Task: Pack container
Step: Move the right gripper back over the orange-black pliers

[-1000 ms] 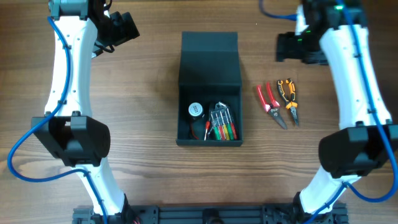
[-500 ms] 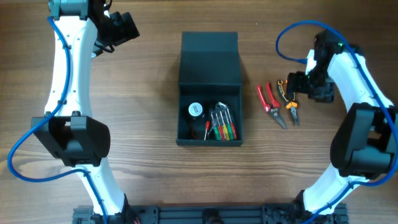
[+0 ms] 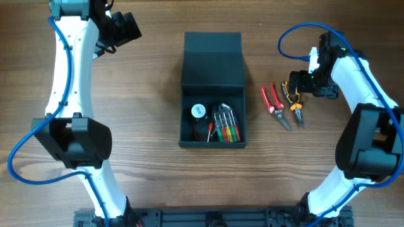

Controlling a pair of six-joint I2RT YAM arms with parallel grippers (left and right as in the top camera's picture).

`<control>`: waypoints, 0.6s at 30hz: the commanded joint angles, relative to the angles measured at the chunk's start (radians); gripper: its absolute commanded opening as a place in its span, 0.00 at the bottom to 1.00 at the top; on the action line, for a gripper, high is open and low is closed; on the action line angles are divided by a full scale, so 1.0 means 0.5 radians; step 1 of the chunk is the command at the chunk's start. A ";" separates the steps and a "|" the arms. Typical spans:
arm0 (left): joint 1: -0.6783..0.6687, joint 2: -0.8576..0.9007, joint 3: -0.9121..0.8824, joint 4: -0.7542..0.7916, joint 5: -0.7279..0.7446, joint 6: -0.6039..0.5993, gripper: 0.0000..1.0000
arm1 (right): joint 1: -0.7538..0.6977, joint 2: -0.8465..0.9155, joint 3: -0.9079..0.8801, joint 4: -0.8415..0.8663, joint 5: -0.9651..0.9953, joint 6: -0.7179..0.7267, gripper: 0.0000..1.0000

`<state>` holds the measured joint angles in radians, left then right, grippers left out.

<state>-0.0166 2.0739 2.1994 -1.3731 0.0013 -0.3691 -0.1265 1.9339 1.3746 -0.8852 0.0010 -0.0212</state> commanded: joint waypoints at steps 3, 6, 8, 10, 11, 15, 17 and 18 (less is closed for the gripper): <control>0.000 -0.023 0.022 -0.002 0.018 -0.011 1.00 | -0.024 -0.011 -0.018 0.085 0.002 -0.123 1.00; 0.000 -0.023 0.022 -0.002 0.017 -0.011 1.00 | -0.040 0.021 -0.018 0.096 -0.005 -0.138 0.99; 0.000 -0.023 0.022 -0.002 0.017 -0.011 1.00 | -0.040 0.094 -0.018 0.092 -0.014 -0.134 0.99; 0.000 -0.023 0.022 -0.002 0.017 -0.011 1.00 | -0.040 0.180 -0.018 0.081 -0.056 -0.121 0.99; 0.000 -0.023 0.022 -0.002 0.017 -0.011 1.00 | -0.040 0.201 -0.018 0.082 -0.057 -0.114 0.99; 0.000 -0.023 0.022 -0.002 0.017 -0.011 1.00 | -0.040 0.247 -0.018 0.110 -0.072 -0.109 0.99; 0.000 -0.023 0.022 -0.002 0.017 -0.011 1.00 | -0.040 0.248 -0.018 0.111 -0.072 -0.110 1.00; 0.000 -0.023 0.022 -0.002 0.017 -0.011 1.00 | -0.040 0.248 -0.018 0.116 -0.072 -0.101 0.99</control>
<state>-0.0166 2.0739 2.1990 -1.3731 0.0017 -0.3691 -0.1440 2.0422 1.3746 -0.8322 -0.0189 -0.0765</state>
